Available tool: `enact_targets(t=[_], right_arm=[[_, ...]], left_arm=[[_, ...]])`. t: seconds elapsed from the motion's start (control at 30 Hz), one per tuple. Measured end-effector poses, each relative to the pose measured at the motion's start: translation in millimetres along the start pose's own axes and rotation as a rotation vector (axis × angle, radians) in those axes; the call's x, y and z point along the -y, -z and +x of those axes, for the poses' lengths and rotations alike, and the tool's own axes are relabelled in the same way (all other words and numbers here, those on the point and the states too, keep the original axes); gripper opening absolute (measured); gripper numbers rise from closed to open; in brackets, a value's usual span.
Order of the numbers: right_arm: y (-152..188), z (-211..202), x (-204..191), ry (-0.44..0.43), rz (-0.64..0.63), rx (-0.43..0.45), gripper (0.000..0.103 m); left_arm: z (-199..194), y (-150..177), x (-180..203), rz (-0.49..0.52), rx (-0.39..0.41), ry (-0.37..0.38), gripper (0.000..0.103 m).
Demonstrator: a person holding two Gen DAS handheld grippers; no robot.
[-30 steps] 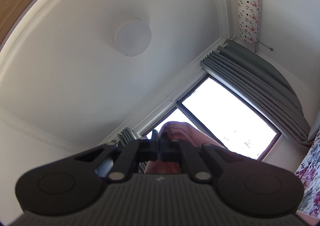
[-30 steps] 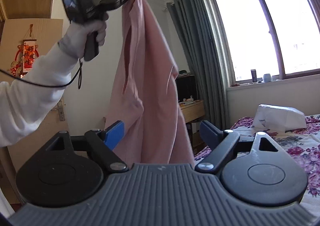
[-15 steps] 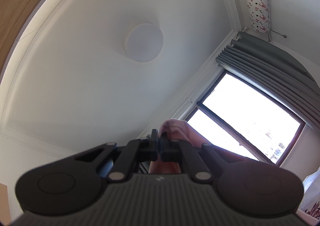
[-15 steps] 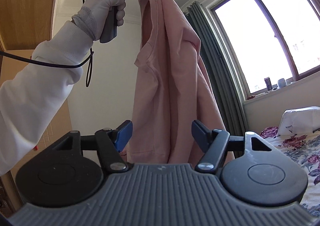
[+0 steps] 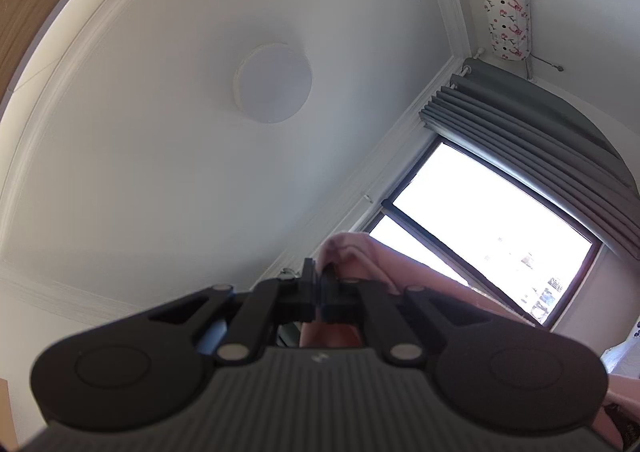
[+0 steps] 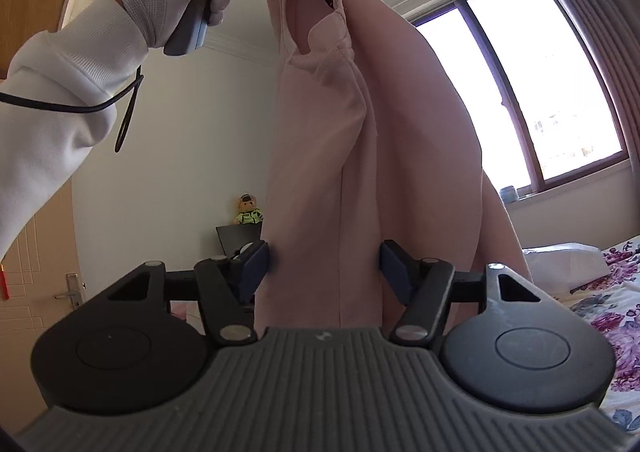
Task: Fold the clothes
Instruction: 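Hold the T-shirt spread between both tools and shake it out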
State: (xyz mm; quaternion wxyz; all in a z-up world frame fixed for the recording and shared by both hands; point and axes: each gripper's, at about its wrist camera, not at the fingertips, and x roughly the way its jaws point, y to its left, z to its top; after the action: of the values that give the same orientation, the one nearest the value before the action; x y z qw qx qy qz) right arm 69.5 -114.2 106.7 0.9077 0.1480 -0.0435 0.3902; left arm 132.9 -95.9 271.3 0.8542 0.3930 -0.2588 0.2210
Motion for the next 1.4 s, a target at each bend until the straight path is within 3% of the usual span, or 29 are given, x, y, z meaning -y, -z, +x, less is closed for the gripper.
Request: enact_targets(t=[0.03,0.17,0.27,0.33,0.5,0.6,0.73,1.2,1.4], right_arm=[[4,1,2,0.017,-0.024,-0.002,0.002],[-4,-26,30,0.12,-0.074,0.045,0.003],[-35,-53,54,0.225,-0.084,0.089,0.003],[-45,-49,73,0.281,-0.1,0.099,0.003],[-148,-63,109,0.456,-0.193,0.139,0.002],[-188,-62,116,0.515,-0.25,0.143,0.002],[-232,-71,115,0.563,-0.321,0.168,0.002],[-364,-143,68,0.591,-0.489,0.281,0.003],[-389,-142,83,0.605,-0.505,0.265,0.003]], left_arm=[[1,3,-2,-0.01,-0.013,0.005,0.002],[-2,15,-3,0.006,-0.033,-0.005,0.002],[-3,31,-3,0.021,-0.057,-0.002,0.002],[-5,49,-2,0.057,-0.071,-0.003,0.002],[-11,69,11,0.18,-0.055,-0.001,0.002],[-22,73,4,0.164,-0.051,0.023,0.002],[-42,71,-16,0.14,-0.013,0.045,0.003],[-99,47,-80,-0.017,0.085,0.039,0.003],[-91,49,-61,-0.022,0.069,0.081,0.003]])
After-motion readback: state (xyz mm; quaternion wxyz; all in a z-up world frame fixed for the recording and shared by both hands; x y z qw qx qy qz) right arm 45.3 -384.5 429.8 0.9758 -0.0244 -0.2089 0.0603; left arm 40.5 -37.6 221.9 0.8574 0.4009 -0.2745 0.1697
